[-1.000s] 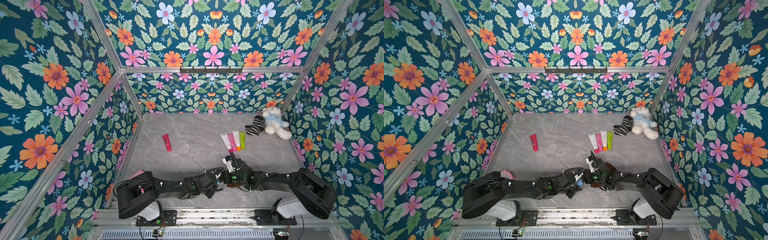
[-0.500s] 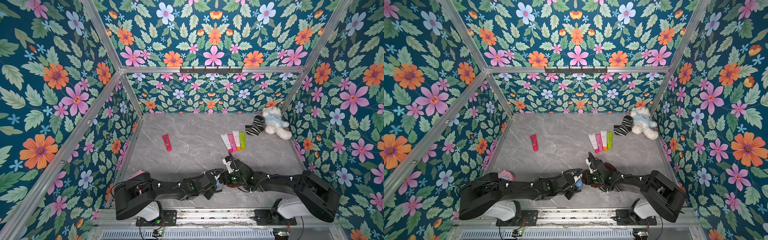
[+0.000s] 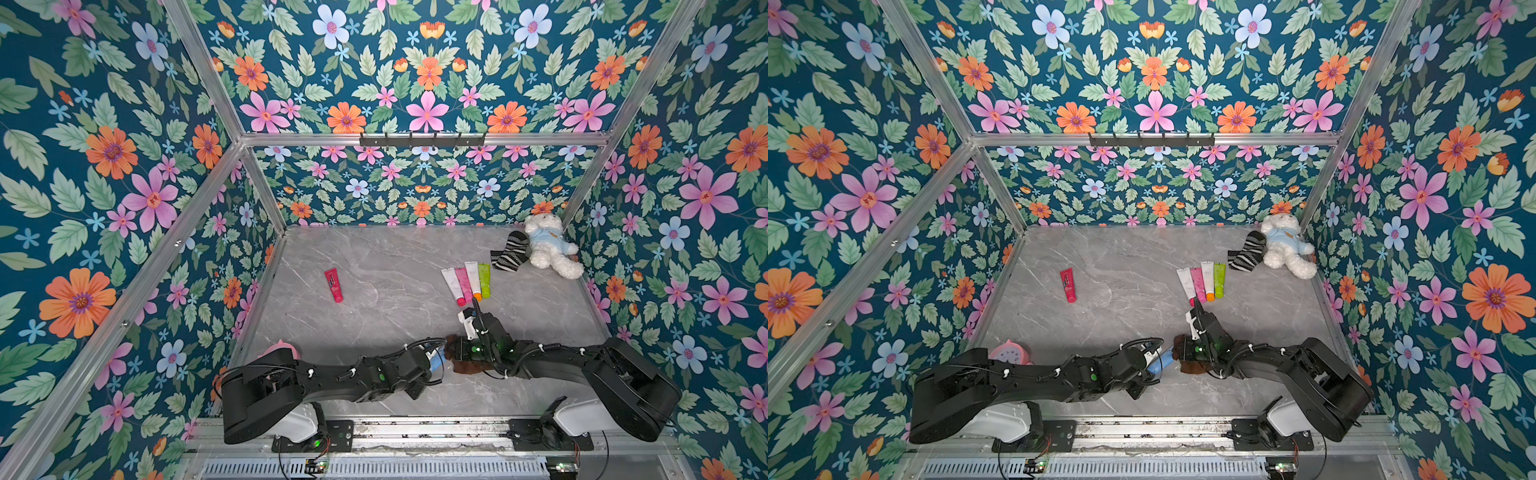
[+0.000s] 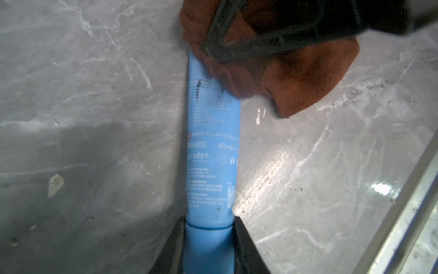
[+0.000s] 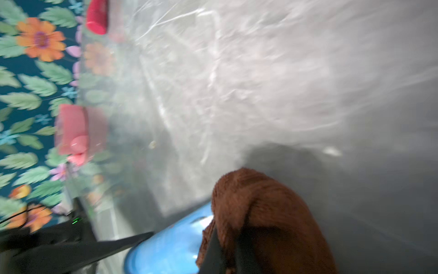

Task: Wipe the surface of the toothpaste tube
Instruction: Wipe the dirt from the toothpaste tube.

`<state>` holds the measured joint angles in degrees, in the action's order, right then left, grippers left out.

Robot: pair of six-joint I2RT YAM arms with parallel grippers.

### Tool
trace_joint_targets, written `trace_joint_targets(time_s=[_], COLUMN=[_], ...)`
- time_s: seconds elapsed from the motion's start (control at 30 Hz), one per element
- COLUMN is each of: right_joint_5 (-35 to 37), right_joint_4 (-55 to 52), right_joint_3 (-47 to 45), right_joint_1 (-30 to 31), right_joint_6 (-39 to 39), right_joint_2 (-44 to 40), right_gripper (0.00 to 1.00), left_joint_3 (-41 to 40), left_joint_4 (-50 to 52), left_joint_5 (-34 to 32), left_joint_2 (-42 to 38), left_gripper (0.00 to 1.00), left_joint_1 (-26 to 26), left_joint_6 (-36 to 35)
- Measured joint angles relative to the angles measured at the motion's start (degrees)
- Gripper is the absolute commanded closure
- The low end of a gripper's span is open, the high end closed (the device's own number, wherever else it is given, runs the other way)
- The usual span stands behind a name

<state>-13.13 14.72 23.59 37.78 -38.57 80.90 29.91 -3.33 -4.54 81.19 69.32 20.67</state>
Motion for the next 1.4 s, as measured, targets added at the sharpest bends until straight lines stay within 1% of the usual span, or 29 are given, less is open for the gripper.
trace_joint_targets(time_s=[0.1,0.17,0.27,0.37,0.47,0.57,0.73,0.83,0.93,1.07,1.2,1.33,1.4], right_joint_5=[2.5,3.7,2.4,0.0,-1.6,-1.6,-0.1,0.7,0.2,-1.9,-3.7,-6.7,-6.4], right_joint_4=[-4.2,-6.3,-8.1,-6.8,-4.3,-3.0,-3.4,-3.8,-4.3,-2.9,0.9,5.0,4.7], right_joint_3=[0.5,1.2,2.7,3.2,2.8,2.8,4.0,5.3,7.1,8.8,9.2,6.5,5.5], right_joint_1=[0.5,3.0,8.0,11.2,11.8,12.0,10.9,9.1,8.6,8.2,7.5,4.4,2.4], right_joint_6=[1.2,1.8,2.1,1.8,1.0,0.4,0.0,0.5,1.7,2.6,2.6,2.1,2.1], right_joint_2=[-2.3,-3.5,-3.6,-1.7,0.5,0.8,-3.4,-3.5,-1.2,4.4,8.6,9.0,7.9], right_gripper=[1.0,1.0,1.0,1.0,1.0,1.0,1.0,1.0,1.0,1.0,1.0,1.0,1.0], left_joint_3=[0.0,0.1,0.3,0.3,0.5,0.4,-0.2,-0.2,0.4,2.0,3.1,3.3,3.4], left_joint_4=[0.1,0.7,0.7,0.7,0.7,0.6,0.8,0.7,0.8,1.2,2.9,3.4,3.1], left_joint_5=[-0.2,-0.5,-2.3,-3.2,-3.8,-4.3,-4.5,-4.8,-6.2,-9.6,-13.4,-15.7,-16.1], left_joint_2=[0.1,0.5,1.0,1.2,1.4,1.3,0.6,0.7,1.5,3.6,4.9,5.2,5.2], left_gripper=[1.0,1.0,1.0,1.0,1.0,1.0,1.0,1.0,1.0,1.0,1.0,1.0,1.0], left_joint_1=[0.0,0.0,0.0,0.1,0.3,0.3,0.5,0.7,1.8,4.4,5.7,6.7,7.0], left_joint_6=[0.0,0.0,0.2,0.2,0.2,0.2,0.2,0.2,0.2,0.2,3.4,2.3,1.9])
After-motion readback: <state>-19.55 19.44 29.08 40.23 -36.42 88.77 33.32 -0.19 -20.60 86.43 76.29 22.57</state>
